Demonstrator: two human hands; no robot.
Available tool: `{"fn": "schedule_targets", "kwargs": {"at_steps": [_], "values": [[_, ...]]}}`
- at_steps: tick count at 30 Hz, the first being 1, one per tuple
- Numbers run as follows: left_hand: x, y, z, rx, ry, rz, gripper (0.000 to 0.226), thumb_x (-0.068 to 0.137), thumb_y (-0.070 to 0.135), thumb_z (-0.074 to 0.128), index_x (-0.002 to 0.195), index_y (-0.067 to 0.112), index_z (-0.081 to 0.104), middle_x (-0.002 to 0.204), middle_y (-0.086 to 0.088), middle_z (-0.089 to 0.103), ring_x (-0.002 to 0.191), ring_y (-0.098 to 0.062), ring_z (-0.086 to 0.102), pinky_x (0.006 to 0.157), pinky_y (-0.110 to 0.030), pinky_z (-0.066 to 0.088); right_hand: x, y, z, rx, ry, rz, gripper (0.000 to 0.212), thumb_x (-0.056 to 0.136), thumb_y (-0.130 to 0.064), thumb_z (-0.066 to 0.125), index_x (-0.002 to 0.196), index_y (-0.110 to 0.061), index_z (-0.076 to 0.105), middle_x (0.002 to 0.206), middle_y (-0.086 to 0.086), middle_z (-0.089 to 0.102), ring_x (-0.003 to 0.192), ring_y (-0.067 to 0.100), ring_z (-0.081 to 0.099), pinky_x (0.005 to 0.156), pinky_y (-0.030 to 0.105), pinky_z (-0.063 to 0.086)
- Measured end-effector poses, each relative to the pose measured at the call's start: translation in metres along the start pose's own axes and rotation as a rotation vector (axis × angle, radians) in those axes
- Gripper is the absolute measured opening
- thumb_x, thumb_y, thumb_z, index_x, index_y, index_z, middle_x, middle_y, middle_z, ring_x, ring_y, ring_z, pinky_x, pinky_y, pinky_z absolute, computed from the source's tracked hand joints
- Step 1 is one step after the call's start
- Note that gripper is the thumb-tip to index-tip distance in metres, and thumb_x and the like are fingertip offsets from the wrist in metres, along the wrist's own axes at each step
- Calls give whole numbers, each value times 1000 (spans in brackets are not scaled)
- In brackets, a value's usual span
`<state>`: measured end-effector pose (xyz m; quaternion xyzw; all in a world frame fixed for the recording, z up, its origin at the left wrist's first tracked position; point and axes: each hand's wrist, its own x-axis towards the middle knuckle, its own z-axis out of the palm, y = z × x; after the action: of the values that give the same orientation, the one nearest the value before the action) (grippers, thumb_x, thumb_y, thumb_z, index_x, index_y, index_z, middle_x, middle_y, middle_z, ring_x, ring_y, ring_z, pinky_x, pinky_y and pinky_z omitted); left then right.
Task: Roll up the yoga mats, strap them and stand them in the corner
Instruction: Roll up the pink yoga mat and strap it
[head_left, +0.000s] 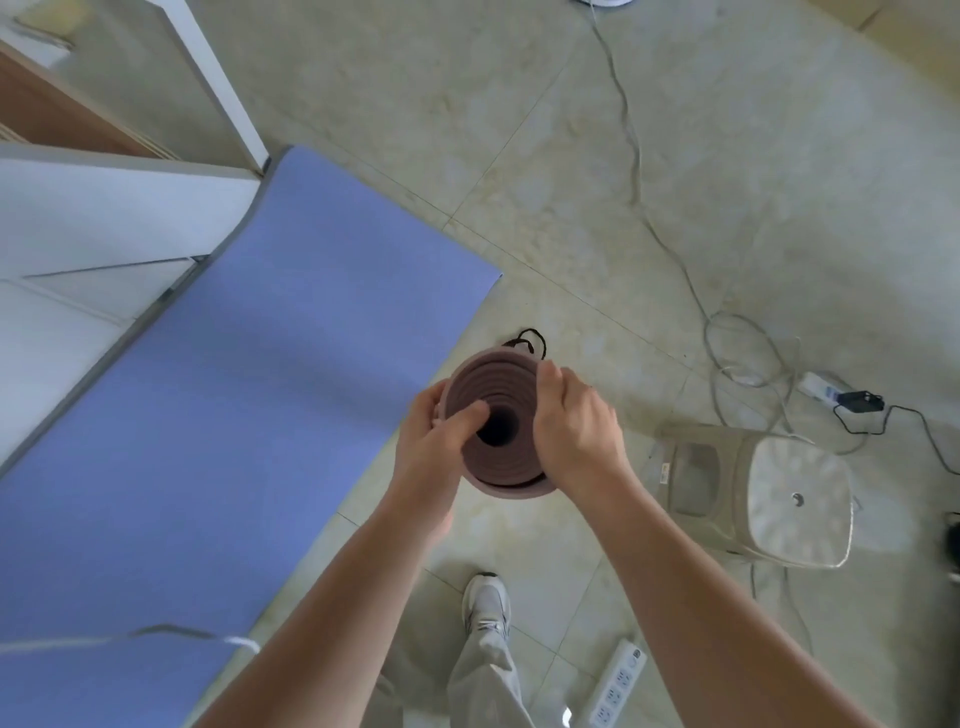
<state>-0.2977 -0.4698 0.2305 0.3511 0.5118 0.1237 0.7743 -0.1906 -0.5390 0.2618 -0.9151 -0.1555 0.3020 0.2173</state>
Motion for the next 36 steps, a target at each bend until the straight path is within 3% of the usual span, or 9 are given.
{"fn": "schedule_targets", "kwargs": {"at_steps": [3,6,12,18,21,26,29,33,36], "values": [[18,-18,-2,17,-38,10,30,88,23,71,118,19,64,110,-4,73,102,-21,70,83,-33,53,12,21,18,28,-2,19,51,105,-49,21,115,-15,58,103,10,65,108,36,57,81,36,35],[35,-29,-1,13,-82,-18,56,80,46,66,131,22,61,121,0,71,113,-18,68,98,-43,53,28,40,28,82,39,53,54,104,-52,19,119,-16,56,91,-1,54,100,31,56,78,34,34],[54,-42,1,92,-122,-40,61,80,61,61,128,24,64,122,-1,71,116,-21,66,104,-57,46,36,67,38,201,79,102,58,101,-57,15,121,-19,53,99,-5,59,99,24,58,84,39,43],[46,-30,14,120,104,19,32,97,42,60,77,23,78,83,1,76,83,-17,71,76,-32,55,36,55,31,-158,55,-153,47,103,-44,24,148,-32,34,152,0,36,133,25,40,101,42,39],[43,-29,25,75,81,-23,32,101,38,53,91,18,76,89,1,78,90,-17,73,80,-32,54,31,48,41,-320,66,-380,63,97,-54,17,155,-31,23,159,-3,28,145,25,26,113,47,33],[39,-34,20,-166,-12,-48,24,99,30,56,85,10,56,81,-3,56,93,-22,52,89,-43,42,40,55,36,-467,92,-289,79,90,-71,18,157,-30,13,153,0,32,131,33,36,104,48,37],[28,-36,18,-15,22,51,14,96,10,62,90,-2,66,87,-11,70,88,-24,66,93,-47,53,44,55,31,-497,76,-294,81,90,-72,19,157,-30,7,155,2,29,133,33,34,107,47,35],[28,-33,12,366,120,208,36,87,36,65,58,14,66,55,-8,59,65,-30,65,78,-55,60,41,60,32,-472,100,-298,78,91,-70,15,158,-30,13,153,2,32,133,31,35,108,48,36],[37,-39,0,431,236,247,40,82,46,60,59,13,59,54,-11,57,66,-32,68,73,-55,61,39,59,33,-474,86,-312,70,94,-62,13,157,-33,8,156,0,29,137,30,31,111,47,32]]}}
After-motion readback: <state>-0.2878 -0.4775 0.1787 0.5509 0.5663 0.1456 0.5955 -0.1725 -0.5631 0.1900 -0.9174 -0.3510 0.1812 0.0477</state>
